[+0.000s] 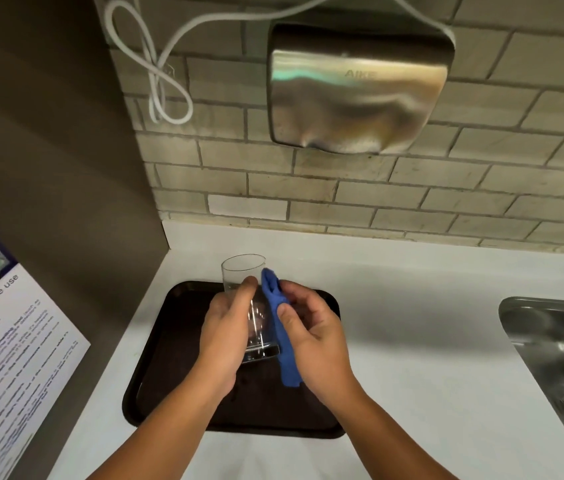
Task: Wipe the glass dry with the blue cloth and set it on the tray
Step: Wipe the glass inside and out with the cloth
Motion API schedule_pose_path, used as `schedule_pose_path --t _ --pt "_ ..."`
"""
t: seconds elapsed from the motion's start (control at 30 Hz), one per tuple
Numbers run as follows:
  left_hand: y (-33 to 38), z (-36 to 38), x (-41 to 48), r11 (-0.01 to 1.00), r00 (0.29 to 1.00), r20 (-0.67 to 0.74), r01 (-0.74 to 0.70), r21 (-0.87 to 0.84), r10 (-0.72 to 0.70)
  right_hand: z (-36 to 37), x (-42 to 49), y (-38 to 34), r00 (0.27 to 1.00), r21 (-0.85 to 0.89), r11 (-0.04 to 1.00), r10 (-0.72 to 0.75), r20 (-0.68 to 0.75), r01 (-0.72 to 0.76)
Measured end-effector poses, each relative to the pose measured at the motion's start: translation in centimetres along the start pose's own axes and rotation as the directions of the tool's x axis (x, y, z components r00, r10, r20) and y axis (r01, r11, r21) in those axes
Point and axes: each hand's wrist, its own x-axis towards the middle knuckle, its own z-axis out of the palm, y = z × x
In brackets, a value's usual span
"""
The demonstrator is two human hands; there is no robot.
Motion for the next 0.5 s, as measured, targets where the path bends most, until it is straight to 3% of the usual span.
schedule_pose_path --t 0.13,0.33,0.5 --pt "-0.1 0.5 -0.5 0.997 0.998 0.048 0.053 -0.05 -0.05 0.0 -0.1 -0.1 0.984 0.138 0.977 0.173 -0.046 -0.165" --pt "0.0 0.3 -0.2 0.99 0.992 0.056 0.114 -0.089 -0.109 0.1 -0.9 -0.1 0.999 0.057 0.998 -0.022 -0.025 0.023" --pt "-0.2 -0.2 0.1 0.957 0.98 0.041 0.201 -0.209 -0.197 0.1 -1.2 1.0 0.978 0.238 0.951 0.209 -0.014 -0.199"
